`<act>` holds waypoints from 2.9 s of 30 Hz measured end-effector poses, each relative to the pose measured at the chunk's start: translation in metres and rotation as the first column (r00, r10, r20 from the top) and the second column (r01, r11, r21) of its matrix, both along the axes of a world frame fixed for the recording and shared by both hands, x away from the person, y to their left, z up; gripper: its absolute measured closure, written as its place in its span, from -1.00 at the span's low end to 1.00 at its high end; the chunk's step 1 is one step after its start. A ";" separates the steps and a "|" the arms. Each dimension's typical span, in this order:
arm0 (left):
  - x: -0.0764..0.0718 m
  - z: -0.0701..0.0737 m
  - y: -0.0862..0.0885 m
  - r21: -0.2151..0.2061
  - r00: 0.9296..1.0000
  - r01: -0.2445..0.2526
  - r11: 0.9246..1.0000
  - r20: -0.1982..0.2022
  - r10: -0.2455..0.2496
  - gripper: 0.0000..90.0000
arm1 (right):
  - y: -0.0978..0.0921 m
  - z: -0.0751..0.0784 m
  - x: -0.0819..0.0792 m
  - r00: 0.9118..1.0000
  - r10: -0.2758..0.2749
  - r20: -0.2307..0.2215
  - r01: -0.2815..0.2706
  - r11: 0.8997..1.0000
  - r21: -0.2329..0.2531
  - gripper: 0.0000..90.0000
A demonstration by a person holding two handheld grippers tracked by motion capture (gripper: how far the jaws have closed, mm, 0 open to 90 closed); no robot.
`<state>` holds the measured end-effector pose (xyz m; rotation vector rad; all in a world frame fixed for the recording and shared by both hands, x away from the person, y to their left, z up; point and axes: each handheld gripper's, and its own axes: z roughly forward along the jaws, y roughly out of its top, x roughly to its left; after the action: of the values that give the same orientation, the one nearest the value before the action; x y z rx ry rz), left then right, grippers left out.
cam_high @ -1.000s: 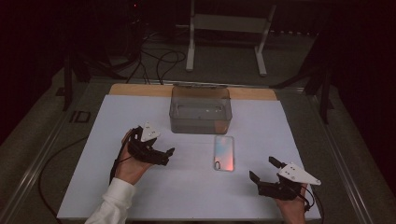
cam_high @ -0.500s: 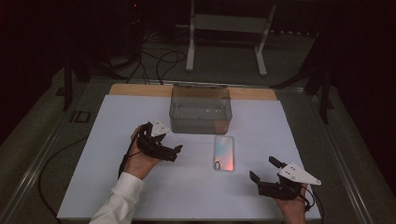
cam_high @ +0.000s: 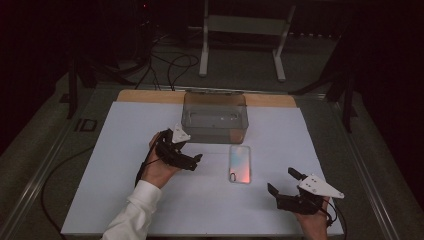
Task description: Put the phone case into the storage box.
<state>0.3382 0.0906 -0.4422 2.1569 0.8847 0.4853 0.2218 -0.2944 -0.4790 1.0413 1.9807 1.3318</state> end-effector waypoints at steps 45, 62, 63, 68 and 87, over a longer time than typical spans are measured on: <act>0.029 -0.010 -0.064 0.036 0.994 0.031 0.999 -0.102 -0.027 -0.99 | 0.002 -0.003 0.001 1.000 0.006 -0.014 -0.006 1.000 0.000 -0.79; 0.033 -0.020 -0.088 0.058 0.991 0.045 0.997 -0.127 -0.038 -0.99 | 0.001 -0.003 0.001 1.000 0.005 -0.009 -0.005 1.000 0.000 -0.79; 0.033 -0.021 -0.090 0.060 0.991 0.046 0.997 -0.130 -0.038 -0.99 | 0.001 -0.003 0.001 1.000 0.004 -0.010 -0.004 1.000 0.001 -0.79; 0.034 -0.026 -0.097 0.066 0.989 0.051 0.996 -0.141 -0.041 -0.99 | 0.001 -0.003 0.001 1.000 0.005 -0.011 -0.005 1.000 0.001 -0.79; 0.041 -0.038 -0.115 0.052 0.981 0.040 0.998 -0.191 -0.029 -0.98 | 0.001 -0.003 0.001 1.000 0.006 -0.011 -0.006 1.000 0.003 -0.79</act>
<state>0.3795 -0.0240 -0.4798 2.2940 0.9450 0.2918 0.2226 -0.2932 -0.4817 1.0471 1.9926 1.3353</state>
